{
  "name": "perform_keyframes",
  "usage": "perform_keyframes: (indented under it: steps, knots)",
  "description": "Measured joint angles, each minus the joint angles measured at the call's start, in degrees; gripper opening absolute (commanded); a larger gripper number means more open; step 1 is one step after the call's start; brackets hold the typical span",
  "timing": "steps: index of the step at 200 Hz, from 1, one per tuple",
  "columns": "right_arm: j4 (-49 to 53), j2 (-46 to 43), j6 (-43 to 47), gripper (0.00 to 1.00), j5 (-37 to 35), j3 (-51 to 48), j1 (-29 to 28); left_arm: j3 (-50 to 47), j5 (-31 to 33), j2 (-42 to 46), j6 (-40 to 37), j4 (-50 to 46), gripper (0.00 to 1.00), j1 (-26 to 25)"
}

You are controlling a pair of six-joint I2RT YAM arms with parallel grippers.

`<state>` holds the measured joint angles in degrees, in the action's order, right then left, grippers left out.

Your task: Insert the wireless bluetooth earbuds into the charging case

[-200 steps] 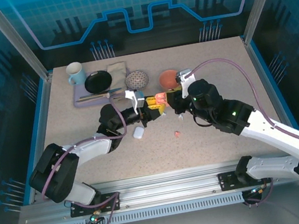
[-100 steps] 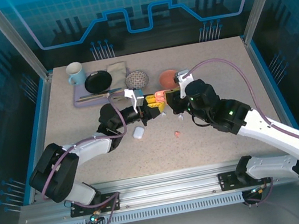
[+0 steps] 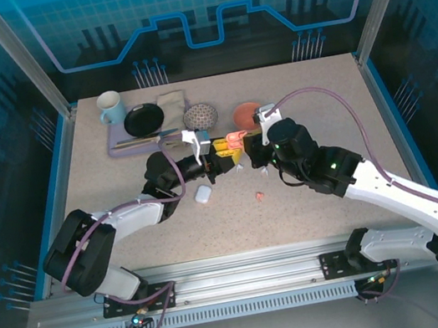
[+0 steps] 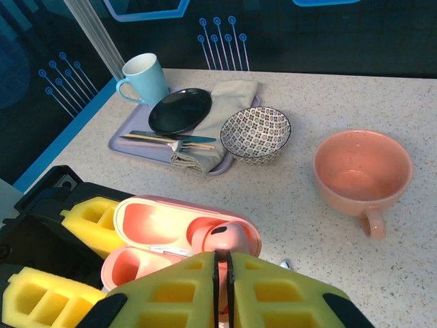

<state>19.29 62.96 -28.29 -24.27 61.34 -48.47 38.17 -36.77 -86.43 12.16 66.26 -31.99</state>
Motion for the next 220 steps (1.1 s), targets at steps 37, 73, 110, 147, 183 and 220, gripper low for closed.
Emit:
perform_keyframes:
  steps: [37, 73, 110, 147, 183, 220]
  knots:
    - [-0.2, 0.0, 0.0, 0.13, 0.1, -0.2, 0.0, 0.0, 0.2, 0.0, 0.0, 0.0, 0.0, 0.0]
    - [-0.3, 0.0, -0.2, 0.29, 0.7, -0.2, 0.0, 0.0, 0.2, -0.2, 0.0, 0.0, 0.0, 0.0]
    - [-0.4, -0.8, -1.2, 0.39, 2.7, -0.2, 0.9, 0.0, 0.1, -0.2, 0.0, 0.0, 0.0, 0.0]
    - [-0.4, -3.0, -2.8, 0.44, 6.1, -0.1, 4.8, 0.0, 0.1, -0.5, -0.1, 0.3, 0.0, 0.0]
    - [0.2, -4.0, -6.6, 0.44, 12.9, 0.7, 11.4, 0.0, -0.3, -1.0, -0.2, 0.6, 0.0, 0.0]
    - [0.8, -3.3, -10.7, 0.46, 22.3, 2.6, 15.8, 0.0, -1.0, -1.0, -0.3, 1.0, 0.0, 0.0]
